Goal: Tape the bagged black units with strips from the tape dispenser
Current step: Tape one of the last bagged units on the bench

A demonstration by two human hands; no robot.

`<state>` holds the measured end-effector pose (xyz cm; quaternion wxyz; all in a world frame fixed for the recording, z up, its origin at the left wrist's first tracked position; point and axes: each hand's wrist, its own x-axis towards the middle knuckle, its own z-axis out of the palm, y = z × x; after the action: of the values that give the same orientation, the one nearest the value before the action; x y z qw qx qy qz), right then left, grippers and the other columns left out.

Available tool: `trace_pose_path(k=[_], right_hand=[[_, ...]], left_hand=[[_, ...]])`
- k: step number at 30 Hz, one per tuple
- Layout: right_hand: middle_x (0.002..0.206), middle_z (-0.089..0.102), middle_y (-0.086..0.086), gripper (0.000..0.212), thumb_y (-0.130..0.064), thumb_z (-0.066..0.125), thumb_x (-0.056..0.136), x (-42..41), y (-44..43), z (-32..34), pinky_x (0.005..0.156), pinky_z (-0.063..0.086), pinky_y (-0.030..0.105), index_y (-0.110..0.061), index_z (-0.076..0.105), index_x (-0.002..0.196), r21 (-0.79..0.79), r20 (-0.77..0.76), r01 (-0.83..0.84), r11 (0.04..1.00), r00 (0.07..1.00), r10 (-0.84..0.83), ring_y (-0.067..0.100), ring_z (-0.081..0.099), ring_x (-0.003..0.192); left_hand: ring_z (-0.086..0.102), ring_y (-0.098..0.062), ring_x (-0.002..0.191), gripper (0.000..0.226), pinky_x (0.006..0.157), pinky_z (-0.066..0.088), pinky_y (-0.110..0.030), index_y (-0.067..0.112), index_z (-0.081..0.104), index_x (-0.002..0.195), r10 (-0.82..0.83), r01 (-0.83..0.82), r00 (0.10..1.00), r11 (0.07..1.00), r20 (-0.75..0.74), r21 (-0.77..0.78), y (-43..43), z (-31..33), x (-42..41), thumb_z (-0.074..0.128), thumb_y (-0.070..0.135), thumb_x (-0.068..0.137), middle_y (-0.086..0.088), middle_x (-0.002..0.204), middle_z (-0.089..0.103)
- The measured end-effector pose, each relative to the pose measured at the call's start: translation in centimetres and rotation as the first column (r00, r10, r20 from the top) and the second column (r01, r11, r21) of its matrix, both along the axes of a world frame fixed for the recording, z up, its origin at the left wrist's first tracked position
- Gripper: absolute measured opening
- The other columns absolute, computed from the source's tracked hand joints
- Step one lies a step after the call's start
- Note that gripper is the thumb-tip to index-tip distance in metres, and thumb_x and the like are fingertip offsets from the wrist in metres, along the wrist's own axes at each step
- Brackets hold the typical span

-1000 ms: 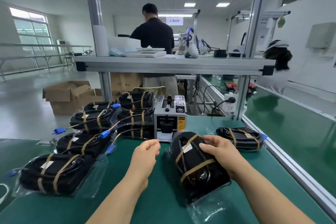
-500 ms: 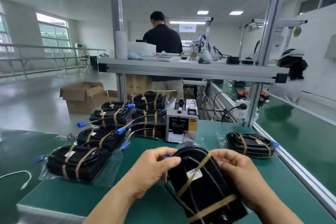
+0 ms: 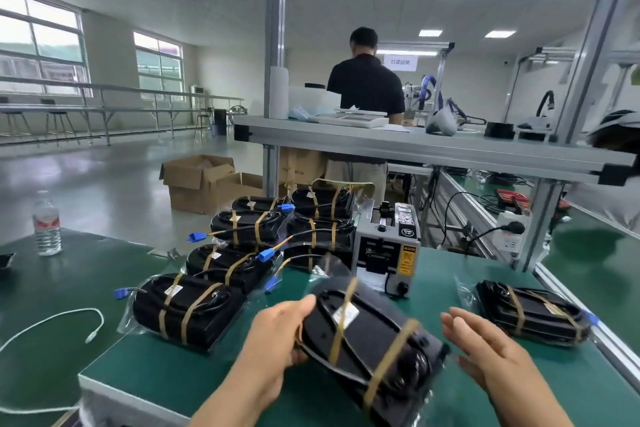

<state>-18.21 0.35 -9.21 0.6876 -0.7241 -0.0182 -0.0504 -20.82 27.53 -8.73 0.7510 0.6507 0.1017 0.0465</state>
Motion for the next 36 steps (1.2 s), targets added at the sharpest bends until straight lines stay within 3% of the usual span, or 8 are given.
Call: trace_pose_path(k=[4,7,12,14,19,25,31,36], right_hand=[[0.127,0.064,-0.007,0.059,-0.032,0.076,0.072,-0.2,4.1,-0.5,0.07,0.06,0.034,-0.035,0.055,0.127,0.03,-0.119,-0.26,0.965,0.958,0.262,0.013,0.067,0.109],[0.124,0.054,-0.012,0.087,-0.028,0.089,0.057,-0.1,8.5,-0.1,0.071,0.062,0.034,-0.049,0.045,0.13,-0.014,-0.106,-0.425,0.905,0.901,0.421,0.014,0.073,0.095],[0.114,0.055,-0.012,0.064,-0.013,0.082,0.08,2.0,16.0,1.5,0.082,0.061,0.031,-0.05,0.049,0.12,-0.109,-0.017,-0.359,0.927,0.933,0.359,0.003,0.072,0.086],[0.116,0.057,-0.009,0.054,-0.018,0.081,0.082,2.8,18.6,1.8,0.087,0.06,0.033,-0.048,0.054,0.12,-0.12,-0.035,-0.376,0.919,0.926,0.375,0.006,0.071,0.09],[0.121,0.067,-0.003,0.03,-0.025,0.077,0.085,5.1,24.1,1.7,0.098,0.054,0.043,-0.037,0.066,0.109,-0.166,-0.074,-0.36,0.918,0.933,0.352,0.02,0.069,0.104],[0.121,0.056,-0.015,0.025,-0.024,0.073,0.089,7.7,27.6,1.3,0.104,0.046,0.029,-0.034,0.066,0.111,-0.192,-0.069,-0.328,0.925,0.945,0.321,0.01,0.056,0.117],[0.148,0.047,-0.013,0.039,-0.023,0.068,0.093,9.3,29.3,0.9,0.117,0.032,0.028,-0.025,0.062,0.132,-0.277,-0.008,-0.295,0.914,0.952,0.305,0.007,0.044,0.135],[0.149,0.04,-0.021,0.044,-0.023,0.067,0.094,9.5,29.9,-0.3,0.117,0.026,0.024,-0.029,0.056,0.137,-0.297,-0.031,-0.3,0.906,0.952,0.305,0.002,0.035,0.138]], left_hand=[[0.066,-0.018,0.077,0.025,0.057,0.047,-0.029,0.014,0.075,0.089,0.193,-0.194,0.981,0.978,-0.013,-0.079,3.8,1.0,0.6,0.059,0.032,0.094,-0.006,0.087,0.076],[0.065,-0.017,0.076,0.021,0.05,0.046,-0.026,0.015,0.073,0.09,0.318,-0.318,0.948,0.945,-0.02,-0.072,7.2,1.3,0.8,0.062,0.032,0.093,-0.004,0.086,0.075],[0.061,-0.018,0.082,0.015,0.048,0.047,-0.024,0.029,0.071,0.102,0.416,-0.416,0.909,0.909,0.026,0.011,13.9,2.1,1.1,0.061,0.033,0.092,0.003,0.099,0.07],[0.06,-0.011,0.066,0.016,0.047,0.046,-0.022,0.036,0.073,0.097,0.45,-0.451,0.893,0.888,0.03,0.088,16.5,2.7,1.7,0.059,0.03,0.091,0.012,0.084,0.071],[0.049,-0.013,0.056,0.017,0.043,0.038,-0.02,0.019,0.074,0.091,0.471,-0.441,0.879,0.859,-0.065,0.259,22.1,3.1,4.1,0.061,0.028,0.084,0.003,0.07,0.06],[0.05,-0.016,0.05,0.017,0.037,0.037,-0.018,0.008,0.071,0.097,0.505,-0.47,0.857,0.847,-0.102,0.247,24.9,2.2,7.9,0.063,0.021,0.088,-0.006,0.071,0.057],[0.049,-0.009,0.037,0.014,0.044,0.046,-0.023,0.014,0.071,0.079,0.498,-0.487,0.866,0.861,-0.05,0.148,26.0,1.1,10.7,0.062,0.017,0.089,0.005,0.051,0.057],[0.06,-0.012,0.055,0.012,0.05,0.05,-0.026,0.024,0.074,0.088,0.507,-0.483,0.862,0.833,-0.02,0.269,26.5,-0.3,12.0,0.063,0.024,0.092,0.007,0.075,0.069]])
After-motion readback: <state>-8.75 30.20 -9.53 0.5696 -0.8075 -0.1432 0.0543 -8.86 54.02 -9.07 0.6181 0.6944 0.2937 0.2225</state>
